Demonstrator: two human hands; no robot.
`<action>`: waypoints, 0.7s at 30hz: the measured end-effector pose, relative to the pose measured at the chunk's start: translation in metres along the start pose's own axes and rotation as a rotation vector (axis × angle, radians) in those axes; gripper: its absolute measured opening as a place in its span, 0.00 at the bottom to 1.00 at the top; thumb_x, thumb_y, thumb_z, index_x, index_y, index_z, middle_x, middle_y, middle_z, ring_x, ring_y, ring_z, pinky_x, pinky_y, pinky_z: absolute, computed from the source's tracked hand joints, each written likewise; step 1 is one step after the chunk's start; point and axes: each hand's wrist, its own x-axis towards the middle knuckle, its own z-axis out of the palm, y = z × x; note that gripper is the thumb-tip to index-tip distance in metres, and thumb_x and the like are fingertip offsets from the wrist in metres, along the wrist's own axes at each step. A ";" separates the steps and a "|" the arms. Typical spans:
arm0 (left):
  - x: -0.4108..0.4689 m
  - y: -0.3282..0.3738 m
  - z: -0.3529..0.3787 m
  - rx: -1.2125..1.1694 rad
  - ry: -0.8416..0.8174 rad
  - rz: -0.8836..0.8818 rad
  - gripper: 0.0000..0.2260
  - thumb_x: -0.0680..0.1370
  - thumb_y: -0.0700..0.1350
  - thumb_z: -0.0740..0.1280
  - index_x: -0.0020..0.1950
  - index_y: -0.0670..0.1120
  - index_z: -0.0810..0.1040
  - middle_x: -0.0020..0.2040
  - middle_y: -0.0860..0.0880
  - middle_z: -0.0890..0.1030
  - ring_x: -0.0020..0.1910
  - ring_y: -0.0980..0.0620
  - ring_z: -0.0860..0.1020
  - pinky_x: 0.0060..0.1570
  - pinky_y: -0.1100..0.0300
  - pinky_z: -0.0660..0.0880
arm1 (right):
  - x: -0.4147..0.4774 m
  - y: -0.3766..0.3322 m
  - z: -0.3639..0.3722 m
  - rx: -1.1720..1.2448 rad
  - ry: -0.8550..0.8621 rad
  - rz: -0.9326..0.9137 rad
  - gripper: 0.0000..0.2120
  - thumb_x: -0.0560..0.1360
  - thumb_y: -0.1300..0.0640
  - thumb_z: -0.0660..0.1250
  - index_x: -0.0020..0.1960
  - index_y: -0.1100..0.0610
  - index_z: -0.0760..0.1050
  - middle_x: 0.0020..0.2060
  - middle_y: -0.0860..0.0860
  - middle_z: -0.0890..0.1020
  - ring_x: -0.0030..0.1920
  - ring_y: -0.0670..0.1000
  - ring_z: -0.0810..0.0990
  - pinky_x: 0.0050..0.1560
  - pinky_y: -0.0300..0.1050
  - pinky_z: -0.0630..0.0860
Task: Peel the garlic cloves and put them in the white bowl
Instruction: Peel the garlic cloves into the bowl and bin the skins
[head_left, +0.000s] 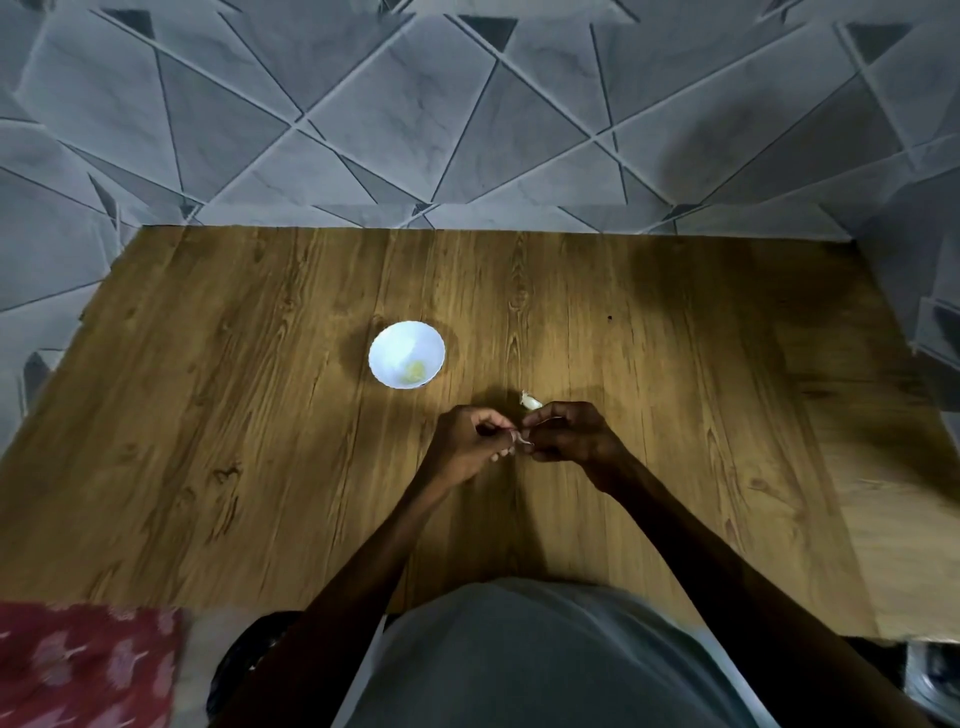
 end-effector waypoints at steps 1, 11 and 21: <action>-0.001 0.001 0.000 0.008 0.008 -0.001 0.02 0.74 0.38 0.72 0.45 0.42 0.84 0.33 0.50 0.83 0.28 0.61 0.78 0.33 0.69 0.74 | 0.000 0.000 0.000 0.000 0.001 -0.004 0.14 0.73 0.64 0.73 0.57 0.65 0.77 0.46 0.59 0.85 0.48 0.56 0.85 0.45 0.45 0.82; 0.002 0.003 0.001 -0.059 0.052 -0.128 0.03 0.71 0.40 0.74 0.43 0.43 0.84 0.35 0.43 0.84 0.31 0.54 0.80 0.37 0.64 0.76 | 0.005 0.003 0.004 -0.082 0.080 -0.063 0.12 0.69 0.65 0.76 0.51 0.64 0.79 0.43 0.58 0.86 0.44 0.57 0.86 0.44 0.48 0.83; 0.003 0.001 -0.001 -0.163 0.028 -0.167 0.03 0.72 0.40 0.73 0.45 0.42 0.84 0.33 0.44 0.84 0.32 0.52 0.79 0.38 0.63 0.76 | 0.004 -0.005 0.001 -0.063 0.064 -0.087 0.15 0.68 0.64 0.77 0.51 0.66 0.79 0.44 0.61 0.85 0.44 0.60 0.86 0.46 0.54 0.83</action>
